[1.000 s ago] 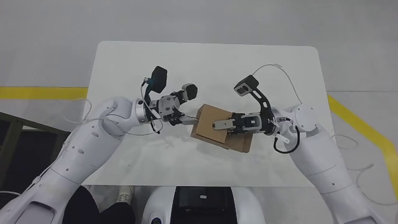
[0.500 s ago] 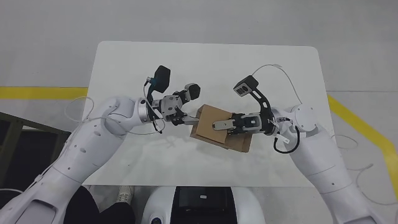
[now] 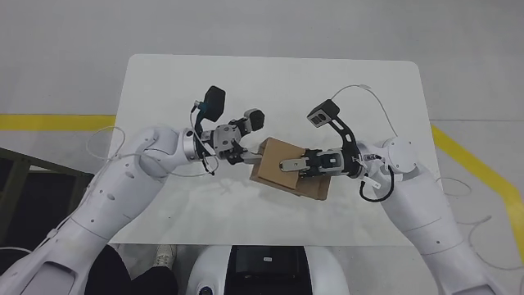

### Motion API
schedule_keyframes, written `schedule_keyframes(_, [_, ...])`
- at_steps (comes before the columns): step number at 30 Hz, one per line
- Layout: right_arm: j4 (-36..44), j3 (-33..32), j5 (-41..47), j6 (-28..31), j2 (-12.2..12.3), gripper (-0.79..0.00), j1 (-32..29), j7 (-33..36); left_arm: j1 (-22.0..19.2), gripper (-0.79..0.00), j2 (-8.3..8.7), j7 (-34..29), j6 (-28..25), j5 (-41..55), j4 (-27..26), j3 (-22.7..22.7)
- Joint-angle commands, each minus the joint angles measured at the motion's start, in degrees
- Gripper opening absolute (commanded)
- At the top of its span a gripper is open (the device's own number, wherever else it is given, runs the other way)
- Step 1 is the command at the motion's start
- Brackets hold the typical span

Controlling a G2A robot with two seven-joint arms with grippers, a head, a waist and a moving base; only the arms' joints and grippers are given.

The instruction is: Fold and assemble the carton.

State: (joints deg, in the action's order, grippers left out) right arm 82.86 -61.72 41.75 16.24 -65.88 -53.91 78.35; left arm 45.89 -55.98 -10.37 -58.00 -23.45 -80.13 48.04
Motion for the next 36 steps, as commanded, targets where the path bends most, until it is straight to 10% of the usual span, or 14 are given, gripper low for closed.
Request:
schedule_keyframes(1, [-0.11,-0.04,-0.62,-0.17,0.04,-0.785,-0.02,0.01,0.02,0.000,0.10,0.18,0.00,-0.55,0.67,0.52])
schedule_keyframes(19, [-8.75,2.28,-10.84,-2.09,0.27,-0.785,4.12,5.03,4.63,0.000,2.47,0.59,0.00,-10.81,0.05,7.12])
schedule_keyframes(36, [-28.16,16.68,-8.62,4.36,-5.44,-0.785,15.45,5.34,7.82,0.000,5.39,14.12,0.00,-30.15,1.21,5.02])
